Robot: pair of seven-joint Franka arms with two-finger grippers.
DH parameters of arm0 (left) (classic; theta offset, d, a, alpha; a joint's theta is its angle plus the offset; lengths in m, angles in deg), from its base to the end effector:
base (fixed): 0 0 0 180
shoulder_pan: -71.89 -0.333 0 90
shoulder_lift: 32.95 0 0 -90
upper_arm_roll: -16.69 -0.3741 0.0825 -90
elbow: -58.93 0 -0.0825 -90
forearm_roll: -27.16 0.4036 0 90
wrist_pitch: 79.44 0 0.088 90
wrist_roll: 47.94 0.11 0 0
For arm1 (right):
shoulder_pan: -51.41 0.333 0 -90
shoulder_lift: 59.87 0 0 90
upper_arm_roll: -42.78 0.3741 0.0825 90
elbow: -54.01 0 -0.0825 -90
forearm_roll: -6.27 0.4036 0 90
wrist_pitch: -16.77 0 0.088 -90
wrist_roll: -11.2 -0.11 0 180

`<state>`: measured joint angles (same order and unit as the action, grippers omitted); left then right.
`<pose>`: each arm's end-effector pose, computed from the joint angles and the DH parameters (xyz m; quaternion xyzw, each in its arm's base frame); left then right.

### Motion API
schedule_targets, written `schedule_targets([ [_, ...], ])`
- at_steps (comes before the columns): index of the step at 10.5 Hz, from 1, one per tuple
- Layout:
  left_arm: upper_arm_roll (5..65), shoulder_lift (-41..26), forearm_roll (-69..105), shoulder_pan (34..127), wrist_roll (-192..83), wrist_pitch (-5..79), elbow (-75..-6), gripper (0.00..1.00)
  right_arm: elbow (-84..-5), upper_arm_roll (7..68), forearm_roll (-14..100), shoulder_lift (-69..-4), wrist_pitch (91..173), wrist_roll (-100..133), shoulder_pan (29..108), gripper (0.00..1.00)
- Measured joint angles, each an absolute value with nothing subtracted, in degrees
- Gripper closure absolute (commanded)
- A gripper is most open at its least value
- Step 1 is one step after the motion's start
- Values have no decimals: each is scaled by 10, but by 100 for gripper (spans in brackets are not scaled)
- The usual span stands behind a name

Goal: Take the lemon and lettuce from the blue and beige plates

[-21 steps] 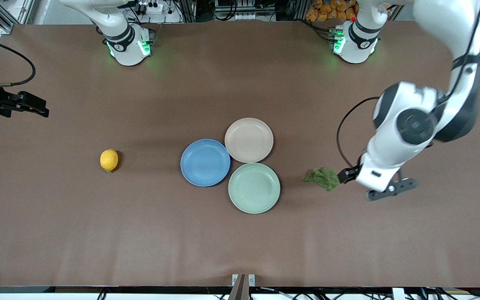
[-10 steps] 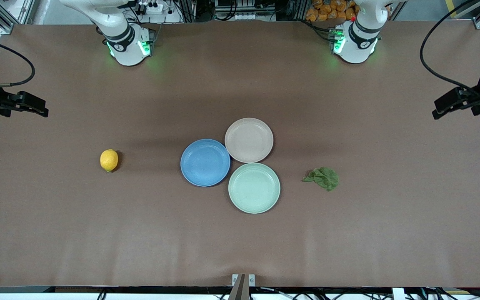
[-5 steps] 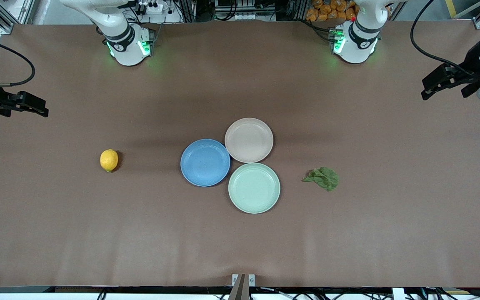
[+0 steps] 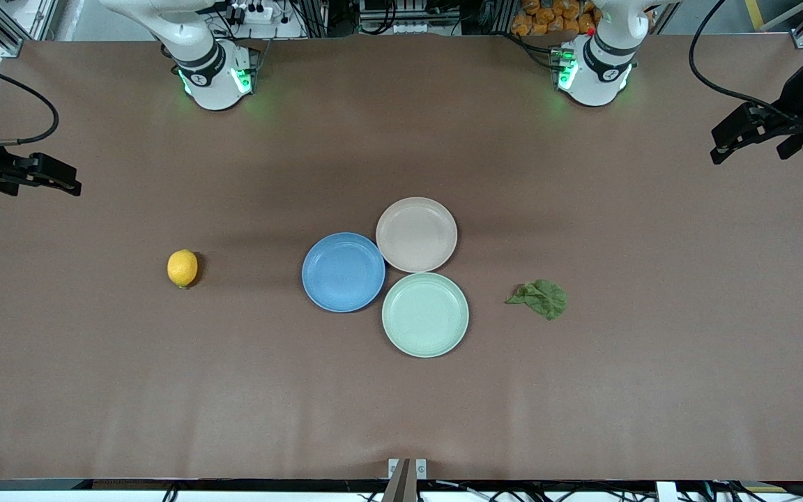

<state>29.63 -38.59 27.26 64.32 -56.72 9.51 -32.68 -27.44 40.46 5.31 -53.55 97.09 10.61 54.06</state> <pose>0.5336 -0.0579 0.7174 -0.9992 -0.0300 -0.0260 0.0087 0.5962 0.0030 0.6735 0.9978 -0.0032 -0.0648 0.0111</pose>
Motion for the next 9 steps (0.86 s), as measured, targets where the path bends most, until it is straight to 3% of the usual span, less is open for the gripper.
schedule_targets([
  [9, 277, -383, 273, 663, -566, 98, -330, 0, -274, 405, 60, -535, 984, 106, 541, 0],
])
